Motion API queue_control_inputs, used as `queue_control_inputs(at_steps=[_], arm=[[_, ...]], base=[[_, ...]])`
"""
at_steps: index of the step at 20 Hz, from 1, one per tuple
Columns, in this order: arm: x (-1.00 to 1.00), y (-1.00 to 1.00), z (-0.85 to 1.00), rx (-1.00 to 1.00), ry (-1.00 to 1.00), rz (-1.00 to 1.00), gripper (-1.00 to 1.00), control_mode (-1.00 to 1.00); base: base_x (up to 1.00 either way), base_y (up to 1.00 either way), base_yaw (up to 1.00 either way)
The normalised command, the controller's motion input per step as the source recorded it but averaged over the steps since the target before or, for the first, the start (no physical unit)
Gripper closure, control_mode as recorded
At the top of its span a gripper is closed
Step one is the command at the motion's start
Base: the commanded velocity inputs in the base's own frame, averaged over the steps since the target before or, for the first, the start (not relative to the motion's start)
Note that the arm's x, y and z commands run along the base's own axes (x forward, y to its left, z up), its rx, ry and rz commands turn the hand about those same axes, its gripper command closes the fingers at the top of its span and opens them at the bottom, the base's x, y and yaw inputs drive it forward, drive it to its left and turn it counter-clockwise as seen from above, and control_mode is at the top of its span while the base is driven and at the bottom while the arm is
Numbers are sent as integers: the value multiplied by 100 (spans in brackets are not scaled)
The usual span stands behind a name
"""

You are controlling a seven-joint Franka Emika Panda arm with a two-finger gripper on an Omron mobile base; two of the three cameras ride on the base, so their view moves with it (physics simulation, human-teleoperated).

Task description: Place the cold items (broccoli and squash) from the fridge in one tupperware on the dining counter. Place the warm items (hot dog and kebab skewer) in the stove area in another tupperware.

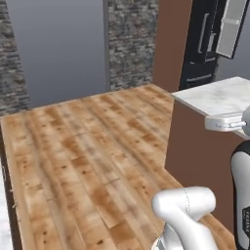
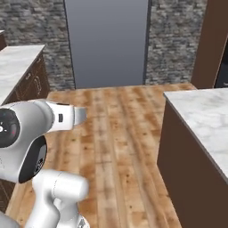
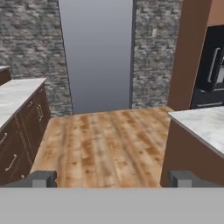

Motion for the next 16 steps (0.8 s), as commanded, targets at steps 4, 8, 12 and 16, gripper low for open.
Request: queue_control_inputs(at_steps=[4, 8, 12, 16], arm=[[0, 0, 0, 0, 0, 0, -100, 100], [0, 0, 0, 0, 0, 0, -100, 100], [0, 0, 0, 0, 0, 0, -100, 100], [0, 0, 0, 0, 0, 0, -100, 100]], base=[[100, 42, -22], [100, 21, -26], [100, 29, -51], [100, 31, -60]])
